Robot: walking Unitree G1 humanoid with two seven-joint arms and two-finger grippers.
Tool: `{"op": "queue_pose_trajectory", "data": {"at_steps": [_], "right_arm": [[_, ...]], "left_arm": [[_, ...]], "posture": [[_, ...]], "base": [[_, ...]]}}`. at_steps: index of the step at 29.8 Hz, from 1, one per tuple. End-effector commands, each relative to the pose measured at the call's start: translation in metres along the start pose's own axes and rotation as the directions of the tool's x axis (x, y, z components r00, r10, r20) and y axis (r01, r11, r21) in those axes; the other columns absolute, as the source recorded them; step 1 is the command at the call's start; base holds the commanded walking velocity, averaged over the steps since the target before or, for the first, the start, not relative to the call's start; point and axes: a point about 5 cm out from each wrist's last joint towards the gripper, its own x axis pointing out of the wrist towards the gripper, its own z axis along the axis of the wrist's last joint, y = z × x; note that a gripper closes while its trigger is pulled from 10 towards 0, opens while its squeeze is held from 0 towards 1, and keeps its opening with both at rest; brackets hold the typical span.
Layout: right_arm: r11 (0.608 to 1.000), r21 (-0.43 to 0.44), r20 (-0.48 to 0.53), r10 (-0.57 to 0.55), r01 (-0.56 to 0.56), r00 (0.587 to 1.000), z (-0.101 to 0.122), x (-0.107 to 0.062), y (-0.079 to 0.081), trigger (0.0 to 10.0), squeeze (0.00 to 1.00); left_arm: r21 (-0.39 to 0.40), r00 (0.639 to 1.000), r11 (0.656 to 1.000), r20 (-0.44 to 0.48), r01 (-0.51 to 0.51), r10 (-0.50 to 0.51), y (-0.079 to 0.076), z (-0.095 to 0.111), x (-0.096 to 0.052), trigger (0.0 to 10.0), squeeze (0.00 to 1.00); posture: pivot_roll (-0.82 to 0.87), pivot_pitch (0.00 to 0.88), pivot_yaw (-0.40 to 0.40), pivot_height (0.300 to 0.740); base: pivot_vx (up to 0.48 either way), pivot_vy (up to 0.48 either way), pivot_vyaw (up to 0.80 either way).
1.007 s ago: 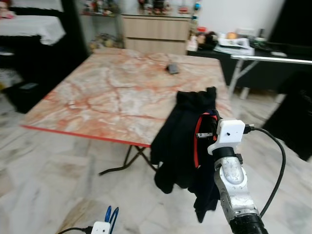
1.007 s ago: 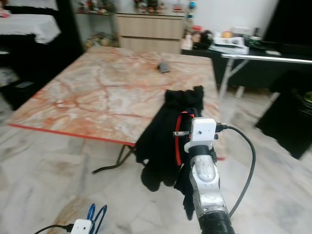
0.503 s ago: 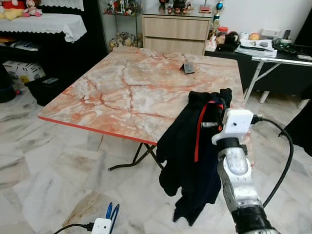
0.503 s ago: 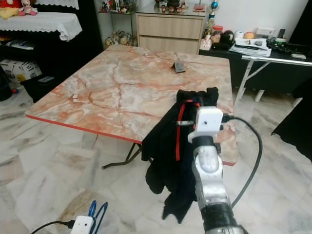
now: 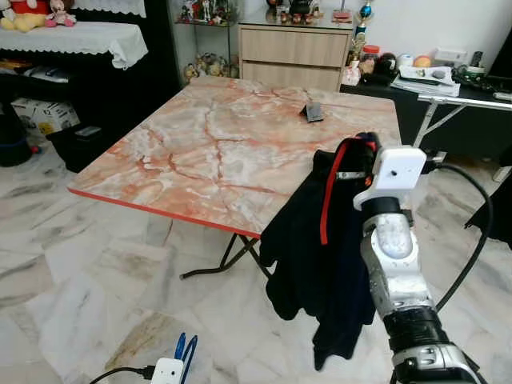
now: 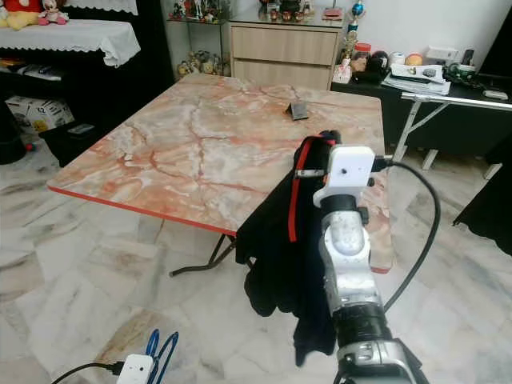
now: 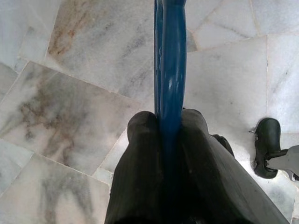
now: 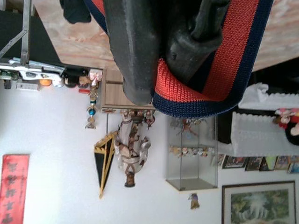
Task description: Hang hanger
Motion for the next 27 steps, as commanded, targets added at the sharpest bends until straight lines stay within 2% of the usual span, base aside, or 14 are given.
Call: {"op": "queue_pose_trajectory", "data": {"at_steps": [1, 10, 27], "right_arm": [[1.0, 0.006, 0.062, -0.003, 0.003, 0.998, 0.0139, 0.0093, -0.0002, 10.0, 0.0], [1.0, 0.008, 0.042, 0.003, -0.003, 0.999, 0.0062, 0.0017, 0.0025, 10.0, 0.0], [1.0, 0.006, 0.057, 0.001, -0.001, 0.998, 0.0102, 0.0052, 0.0006, 10.0, 0.0]], "left_arm": [[0.024, 1.0, 1.0, -0.016, 0.008, -0.008, 0.0014, -0.0054, -0.0007, 10.0, 0.0], [0.027, 1.0, 1.0, -0.017, 0.01, -0.009, 0.0018, -0.0058, -0.0008, 10.0, 0.0], [0.028, 1.0, 1.0, -0.019, 0.014, -0.013, 0.0024, -0.0057, -0.0007, 10.0, 0.0]], "posture": [[0.02, 0.0, 0.026, 0.74], [0.02, 0.0, 0.026, 0.74], [0.03, 0.0, 0.023, 0.74]], "base": [[0.0, 0.0, 0.0], [0.227, 0.0, 0.0], [0.287, 0.0, 0.0]]}}
